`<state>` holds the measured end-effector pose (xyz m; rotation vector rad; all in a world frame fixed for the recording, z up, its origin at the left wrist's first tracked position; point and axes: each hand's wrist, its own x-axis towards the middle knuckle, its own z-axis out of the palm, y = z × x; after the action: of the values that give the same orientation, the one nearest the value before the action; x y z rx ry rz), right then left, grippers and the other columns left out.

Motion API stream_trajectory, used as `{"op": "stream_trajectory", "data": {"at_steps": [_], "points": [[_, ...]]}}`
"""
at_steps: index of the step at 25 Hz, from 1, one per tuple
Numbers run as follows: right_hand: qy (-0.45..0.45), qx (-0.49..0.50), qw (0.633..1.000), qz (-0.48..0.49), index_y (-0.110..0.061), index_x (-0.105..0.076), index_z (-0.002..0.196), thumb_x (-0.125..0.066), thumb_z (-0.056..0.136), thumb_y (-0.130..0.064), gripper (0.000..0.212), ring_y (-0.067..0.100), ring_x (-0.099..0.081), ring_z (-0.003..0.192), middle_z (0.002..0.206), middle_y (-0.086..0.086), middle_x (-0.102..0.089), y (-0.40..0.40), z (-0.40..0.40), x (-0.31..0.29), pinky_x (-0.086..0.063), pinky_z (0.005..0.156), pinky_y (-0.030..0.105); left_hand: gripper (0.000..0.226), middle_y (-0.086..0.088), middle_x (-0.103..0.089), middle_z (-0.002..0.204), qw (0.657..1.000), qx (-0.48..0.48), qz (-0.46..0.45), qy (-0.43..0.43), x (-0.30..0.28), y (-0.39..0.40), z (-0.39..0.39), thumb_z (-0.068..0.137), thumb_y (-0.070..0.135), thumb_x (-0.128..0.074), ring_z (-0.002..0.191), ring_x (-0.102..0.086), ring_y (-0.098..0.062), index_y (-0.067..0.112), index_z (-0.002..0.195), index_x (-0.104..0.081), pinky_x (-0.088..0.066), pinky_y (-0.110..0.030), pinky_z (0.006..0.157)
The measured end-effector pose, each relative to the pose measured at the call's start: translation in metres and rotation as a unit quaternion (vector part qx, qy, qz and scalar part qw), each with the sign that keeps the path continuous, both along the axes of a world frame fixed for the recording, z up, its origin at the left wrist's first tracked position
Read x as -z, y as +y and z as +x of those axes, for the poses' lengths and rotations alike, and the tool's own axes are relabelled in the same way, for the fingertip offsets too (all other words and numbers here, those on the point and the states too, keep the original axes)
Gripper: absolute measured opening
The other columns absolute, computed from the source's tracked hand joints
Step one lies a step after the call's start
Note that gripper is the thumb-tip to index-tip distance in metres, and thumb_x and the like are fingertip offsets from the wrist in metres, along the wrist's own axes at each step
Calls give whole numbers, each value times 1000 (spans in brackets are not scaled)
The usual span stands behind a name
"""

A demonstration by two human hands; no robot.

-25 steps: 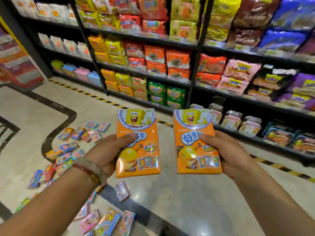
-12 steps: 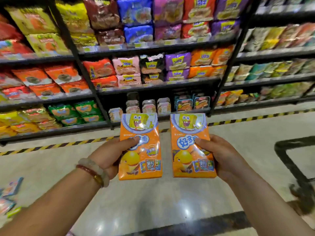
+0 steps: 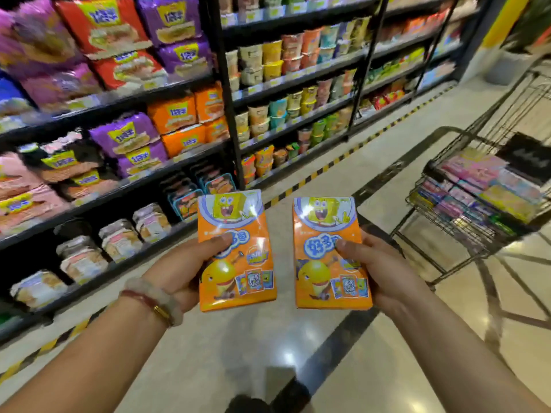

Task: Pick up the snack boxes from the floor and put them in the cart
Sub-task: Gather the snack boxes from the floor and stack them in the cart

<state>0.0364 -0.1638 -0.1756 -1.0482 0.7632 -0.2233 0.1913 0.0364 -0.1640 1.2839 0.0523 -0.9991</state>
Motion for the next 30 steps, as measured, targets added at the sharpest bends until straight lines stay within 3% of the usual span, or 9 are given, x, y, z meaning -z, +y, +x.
{"op": "stream_trajectory", "data": {"at_steps": [2,6,9,11,16,22,27,30], "points": [[7,62,998,2,0,-59,114,-71,62,-13,55,31,-70,70,98,23,-71,-30,-11,3,-59,60,41,32,-16,-73,93,999,54,1,1,3,-42,11,75,20,-59,73,-72,-30,8,103,-66,-58,-49,62],[24,151,988,2,0,-61,112,-65,81,-6,32,29,-70,68,98,22,-71,-88,-16,9,-59,63,42,33,-18,-72,98,991,134,-2,3,12,-122,35,73,19,-59,78,-71,-31,7,103,-67,-55,-53,70],[18,206,978,11,0,-63,103,-62,84,-4,19,26,-71,63,86,18,-73,-127,-3,10,-59,58,40,41,-22,-68,107,981,193,14,11,18,-184,63,71,19,-61,90,-68,-37,4,109,-66,-54,-55,76],[6,239,971,18,-2,-64,96,-59,86,-2,11,25,-70,60,81,16,-73,-152,12,9,-58,57,39,37,-24,-67,109,974,225,26,3,17,-226,85,70,18,-63,93,-67,-39,2,103,-70,-52,-57,79],[-13,311,950,28,-3,-65,97,-59,85,-3,14,25,-71,63,84,17,-73,-198,39,10,-59,58,39,32,-20,-71,96,948,317,29,-7,12,-323,121,70,17,-62,76,-71,-32,4,98,-69,-55,-53,73],[-2,378,924,51,1,-61,111,-67,71,-11,42,31,-72,74,99,23,-71,-243,17,18,-60,63,43,29,-18,-73,90,913,408,33,5,19,-416,109,73,16,-60,71,-71,-29,3,97,-67,-55,-49,69],[5,434,899,63,1,-59,112,-63,82,-7,32,29,-71,68,96,22,-71,-305,-14,31,-60,59,41,31,-19,-72,90,896,443,37,3,30,-501,84,74,16,-61,70,-71,-29,2,101,-66,-58,-46,65],[6,445,894,61,-1,-62,103,-62,84,-6,20,28,-71,64,89,20,-73,-358,-38,38,-59,55,38,29,-18,-73,86,893,449,30,3,36,-559,60,73,15,-60,67,-71,-28,2,98,-66,-59,-42,58]]}}
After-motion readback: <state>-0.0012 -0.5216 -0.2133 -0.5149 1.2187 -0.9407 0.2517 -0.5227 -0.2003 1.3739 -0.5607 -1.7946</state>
